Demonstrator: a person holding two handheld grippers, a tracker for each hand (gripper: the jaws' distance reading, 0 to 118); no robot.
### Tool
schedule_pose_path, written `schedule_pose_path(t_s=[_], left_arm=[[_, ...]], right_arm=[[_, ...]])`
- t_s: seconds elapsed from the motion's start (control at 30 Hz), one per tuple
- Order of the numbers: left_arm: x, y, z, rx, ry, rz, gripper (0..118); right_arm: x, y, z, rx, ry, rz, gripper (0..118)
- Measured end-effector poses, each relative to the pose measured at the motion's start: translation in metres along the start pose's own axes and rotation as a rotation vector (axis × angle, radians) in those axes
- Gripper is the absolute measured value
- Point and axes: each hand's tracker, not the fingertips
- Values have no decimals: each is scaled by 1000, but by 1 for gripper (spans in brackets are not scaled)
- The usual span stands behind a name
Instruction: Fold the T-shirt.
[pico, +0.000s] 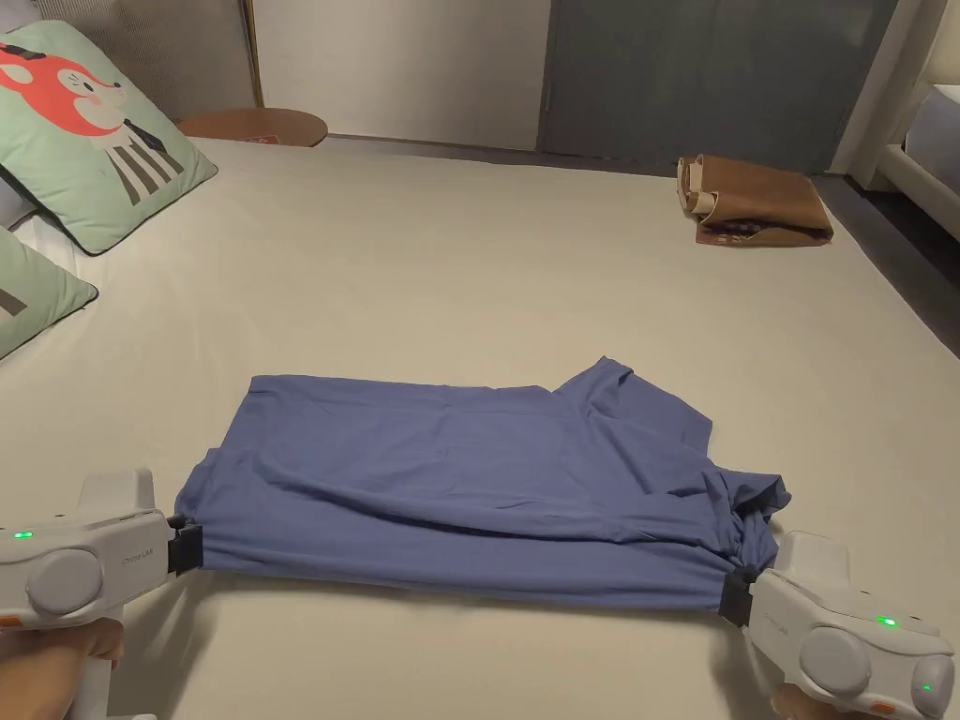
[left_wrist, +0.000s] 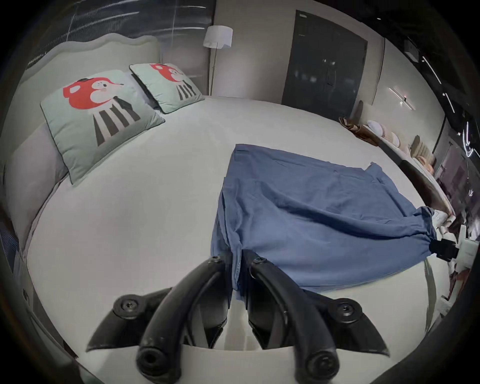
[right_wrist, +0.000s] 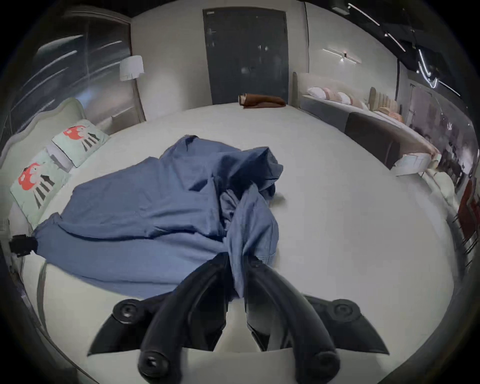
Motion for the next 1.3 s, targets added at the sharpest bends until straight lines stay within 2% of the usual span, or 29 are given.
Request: schedule_pose_path(t_s=[0.1, 0.3, 0.53, 0.57, 0.7, 0.73, 0.77, 0.83, 0.87, 0.9, 1.07, 1.23, 1.27, 1.3], left_arm=[[-4, -14, 16, 6, 6, -2, 3], [-17, -61, 47, -46, 13, 24, 4], [-23, -95, 38, -135, 65, -9, 4], [-23, -95, 39, -121, 69, -7, 4], [-16, -86, 45, -120, 81, -2, 11], [-14, -82, 51, -110, 75, -2, 23], [-10, -76, 58, -61, 58, 11, 48], [1, -63, 77, 40, 29, 36, 92], [8, -54, 88, 110, -5, 41, 106], [16, -46, 99, 186, -42, 38, 107], [70, -3, 150, 521, -100, -70, 107], [109, 14, 170, 701, -73, -167, 105], [114, 16, 170, 714, -57, -183, 99], [117, 16, 171, 720, -61, -182, 85]], right_arm=[[11, -9, 13, 14, 33, -34, 11], [24, -53, 56, -9, 54, -41, 11], [30, -117, 50, -93, 35, -62, 11], [30, -118, 53, -41, 43, -102, 11], [22, -100, 64, -77, 27, -123, 15], [17, -93, 71, -67, 16, -108, 21], [15, -83, 76, -18, -3, -78, 39], [3, -62, 93, 90, 4, -36, 85], [-7, -47, 108, 149, 20, -13, 111], [-15, -34, 119, 201, 37, -2, 117], [-53, 18, 157, 456, 70, 80, 117], [-78, 38, 175, 624, 47, 120, 115], [-82, 41, 177, 644, 44, 131, 106], [-85, 43, 185, 650, 41, 141, 90]])
